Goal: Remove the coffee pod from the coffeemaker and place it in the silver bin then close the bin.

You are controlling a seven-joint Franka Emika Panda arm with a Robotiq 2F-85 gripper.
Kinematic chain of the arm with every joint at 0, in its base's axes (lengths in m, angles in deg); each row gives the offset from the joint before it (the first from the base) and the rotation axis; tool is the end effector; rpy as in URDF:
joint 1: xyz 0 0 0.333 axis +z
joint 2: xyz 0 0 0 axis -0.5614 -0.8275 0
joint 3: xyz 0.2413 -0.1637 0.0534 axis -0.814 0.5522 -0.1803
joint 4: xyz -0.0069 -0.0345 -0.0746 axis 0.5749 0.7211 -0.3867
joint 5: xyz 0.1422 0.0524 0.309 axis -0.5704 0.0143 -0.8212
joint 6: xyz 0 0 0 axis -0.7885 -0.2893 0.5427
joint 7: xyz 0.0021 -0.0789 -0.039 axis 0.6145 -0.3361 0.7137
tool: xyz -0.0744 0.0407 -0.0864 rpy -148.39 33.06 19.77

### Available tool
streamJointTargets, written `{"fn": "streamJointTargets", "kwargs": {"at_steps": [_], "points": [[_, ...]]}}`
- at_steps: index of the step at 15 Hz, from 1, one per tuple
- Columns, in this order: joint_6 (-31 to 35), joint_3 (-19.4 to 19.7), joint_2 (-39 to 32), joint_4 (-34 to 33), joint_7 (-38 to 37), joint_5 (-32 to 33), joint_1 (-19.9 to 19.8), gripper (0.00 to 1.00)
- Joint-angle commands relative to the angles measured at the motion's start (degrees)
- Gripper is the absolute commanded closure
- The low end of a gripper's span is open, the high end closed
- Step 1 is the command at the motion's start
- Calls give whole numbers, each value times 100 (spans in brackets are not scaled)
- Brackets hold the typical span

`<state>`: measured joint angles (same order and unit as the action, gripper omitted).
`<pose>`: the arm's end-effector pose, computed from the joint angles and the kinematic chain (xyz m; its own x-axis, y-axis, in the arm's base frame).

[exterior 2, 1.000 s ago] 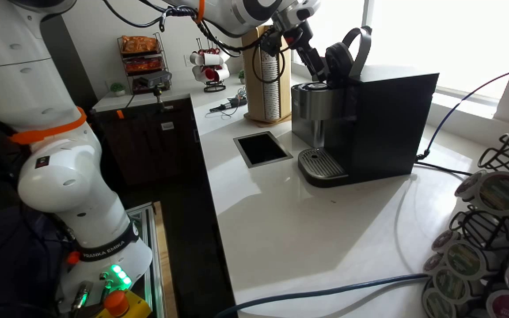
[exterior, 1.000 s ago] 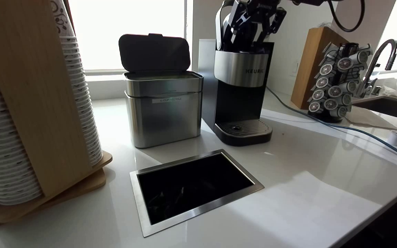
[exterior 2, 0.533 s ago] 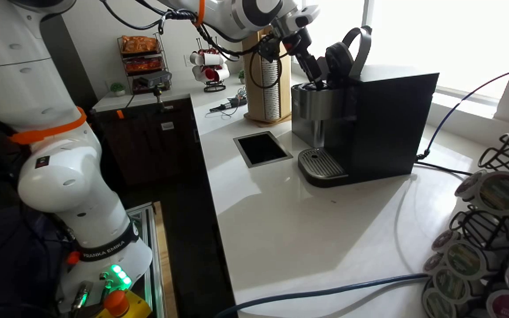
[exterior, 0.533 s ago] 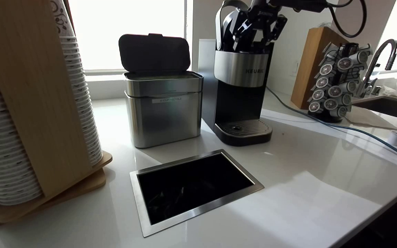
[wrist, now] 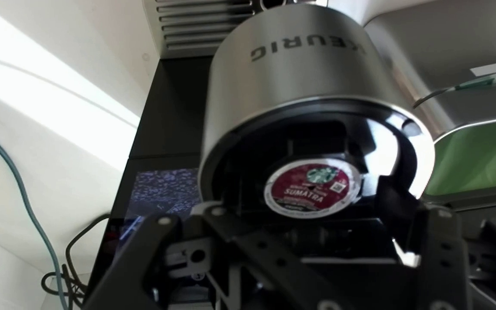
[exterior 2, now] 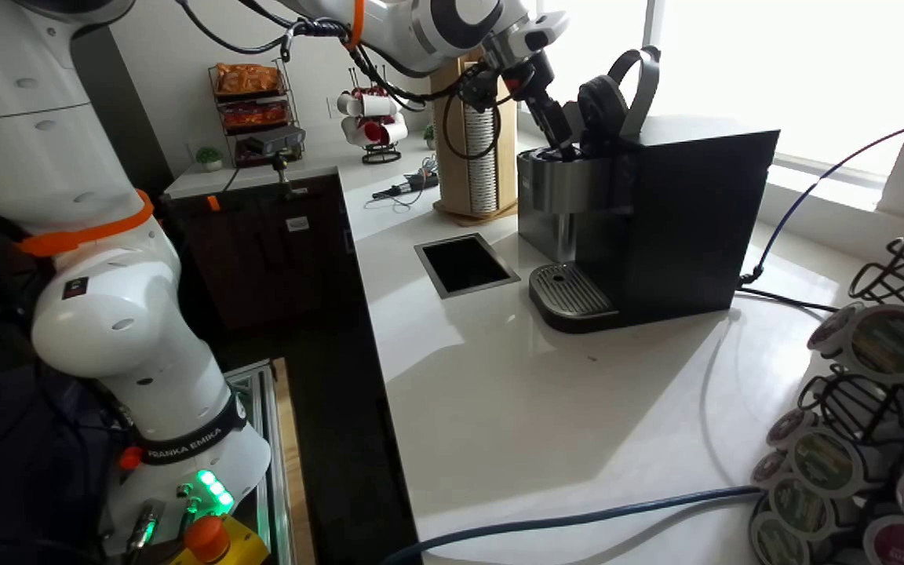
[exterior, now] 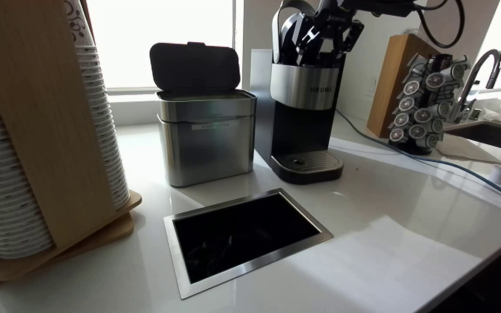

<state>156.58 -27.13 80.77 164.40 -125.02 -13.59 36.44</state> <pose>0.5464 0.0553 0.5136 0.8251 -0.3071 0.4743 -0.3356 -0.9417 -0.0258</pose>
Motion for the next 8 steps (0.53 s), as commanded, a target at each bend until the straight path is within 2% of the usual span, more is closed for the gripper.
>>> {"fn": "streamJointTargets", "kwargs": {"at_steps": [1, 7, 8], "points": [[95, 3, 28, 53, -66, 230, 20, 19], [151, -32, -15, 27, -6, 431, 36, 29], [157, -38, -20, 23, 2, 468, 38, 27]]}}
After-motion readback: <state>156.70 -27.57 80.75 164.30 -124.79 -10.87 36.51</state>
